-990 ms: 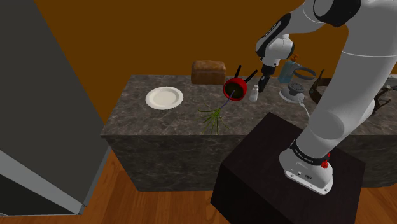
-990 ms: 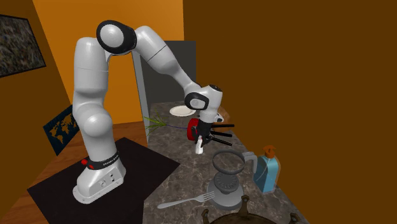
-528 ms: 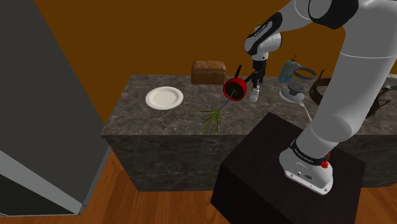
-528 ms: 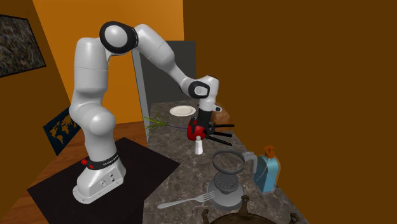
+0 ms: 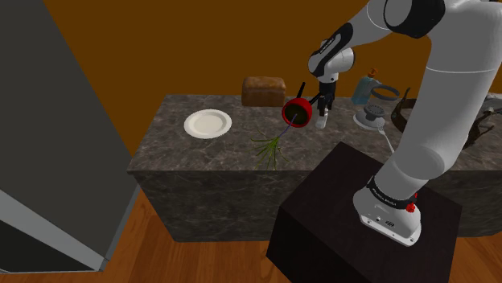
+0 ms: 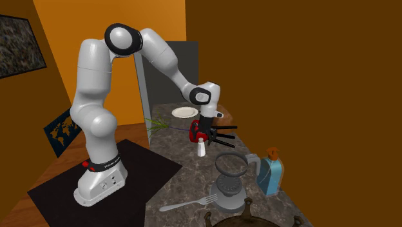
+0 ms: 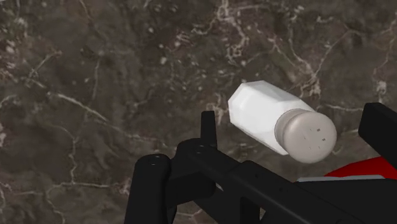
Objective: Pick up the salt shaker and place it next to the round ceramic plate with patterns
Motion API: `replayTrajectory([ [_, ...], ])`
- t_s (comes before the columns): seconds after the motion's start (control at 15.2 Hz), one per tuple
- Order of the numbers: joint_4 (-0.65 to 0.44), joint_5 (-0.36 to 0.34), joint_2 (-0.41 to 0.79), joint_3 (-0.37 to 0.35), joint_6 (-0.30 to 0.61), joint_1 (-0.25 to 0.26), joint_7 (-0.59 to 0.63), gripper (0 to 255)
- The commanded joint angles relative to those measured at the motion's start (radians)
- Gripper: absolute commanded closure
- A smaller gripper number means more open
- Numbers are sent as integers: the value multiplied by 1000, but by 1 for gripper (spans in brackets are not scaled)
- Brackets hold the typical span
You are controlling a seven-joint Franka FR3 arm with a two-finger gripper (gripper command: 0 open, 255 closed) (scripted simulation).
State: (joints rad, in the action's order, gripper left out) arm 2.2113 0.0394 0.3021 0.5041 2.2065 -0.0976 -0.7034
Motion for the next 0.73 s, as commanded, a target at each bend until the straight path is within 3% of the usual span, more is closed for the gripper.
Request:
replayTrajectory([
  [0.0, 0, 1, 1, 0, 2, -1, -1, 0],
  [0.26, 0, 0, 1, 0, 1, 0, -1, 0],
  [0.33, 0, 0, 1, 0, 1, 0, -1, 255],
  [0.66, 1, 0, 1, 0, 1, 0, -1, 255],
])
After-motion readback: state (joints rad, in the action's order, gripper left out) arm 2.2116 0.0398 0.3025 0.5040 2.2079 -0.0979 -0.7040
